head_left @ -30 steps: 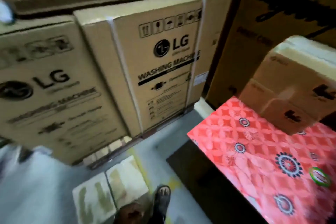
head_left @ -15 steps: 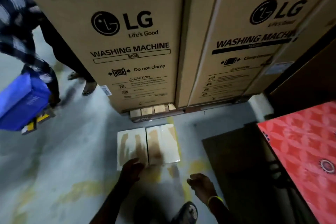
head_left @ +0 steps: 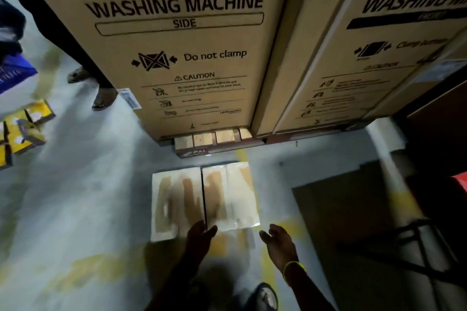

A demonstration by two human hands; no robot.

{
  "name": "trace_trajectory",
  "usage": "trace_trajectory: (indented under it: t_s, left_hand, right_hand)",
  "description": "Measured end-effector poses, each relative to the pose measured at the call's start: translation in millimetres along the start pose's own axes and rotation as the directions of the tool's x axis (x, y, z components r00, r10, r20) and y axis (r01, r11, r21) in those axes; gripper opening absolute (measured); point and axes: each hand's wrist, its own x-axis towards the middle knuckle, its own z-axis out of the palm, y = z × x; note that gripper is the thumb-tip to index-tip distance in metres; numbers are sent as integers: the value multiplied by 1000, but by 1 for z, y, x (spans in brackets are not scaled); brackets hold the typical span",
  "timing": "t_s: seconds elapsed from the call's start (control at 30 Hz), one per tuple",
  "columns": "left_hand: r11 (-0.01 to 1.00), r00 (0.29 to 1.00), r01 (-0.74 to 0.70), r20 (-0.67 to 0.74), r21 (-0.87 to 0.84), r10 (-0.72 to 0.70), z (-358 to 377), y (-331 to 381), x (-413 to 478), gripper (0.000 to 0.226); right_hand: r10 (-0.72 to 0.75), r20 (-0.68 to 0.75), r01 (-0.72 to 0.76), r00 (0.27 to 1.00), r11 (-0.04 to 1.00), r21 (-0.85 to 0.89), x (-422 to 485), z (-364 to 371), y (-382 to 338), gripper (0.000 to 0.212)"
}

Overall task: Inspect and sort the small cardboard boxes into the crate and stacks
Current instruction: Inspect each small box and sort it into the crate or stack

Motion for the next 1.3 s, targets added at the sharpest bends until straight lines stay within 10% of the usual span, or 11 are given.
trace_trajectory:
  t_s: [0.37, 0.53, 0.8, 0.93, 1.17, 1.3]
  left_hand:
    - [999, 998, 33, -46, -3, -33, 74, -71, 171, 61]
    - [1000, 988, 6, -153, -5, -6, 88, -88, 189, 21]
    - [970, 961, -50, -254, 238, 112, 93, -99, 199, 36]
    - [997, 967, 44, -253, 67, -26, 85, -142, 254, 80]
    - [981, 992, -98, -92, -167, 83, 70, -86, 199, 28]
    - [964, 996, -89, -24, -252, 86, 63, -42, 150, 34]
  right_hand:
    - [9, -5, -9, 1000, 1000, -9, 199, 75, 48, 68]
    - [24, -3, -24, 1000, 999, -25, 247, 100, 66, 83]
    - [37, 105, -32, 994, 998, -50, 288, 109, 119, 77]
    - [5, 106, 1, 994, 998, -57, 276, 101, 112, 70]
    - [-57, 16, 55, 998, 989, 141, 230, 75, 93, 61]
    - [-153, -41, 158, 987, 932, 325, 174, 54, 69, 29]
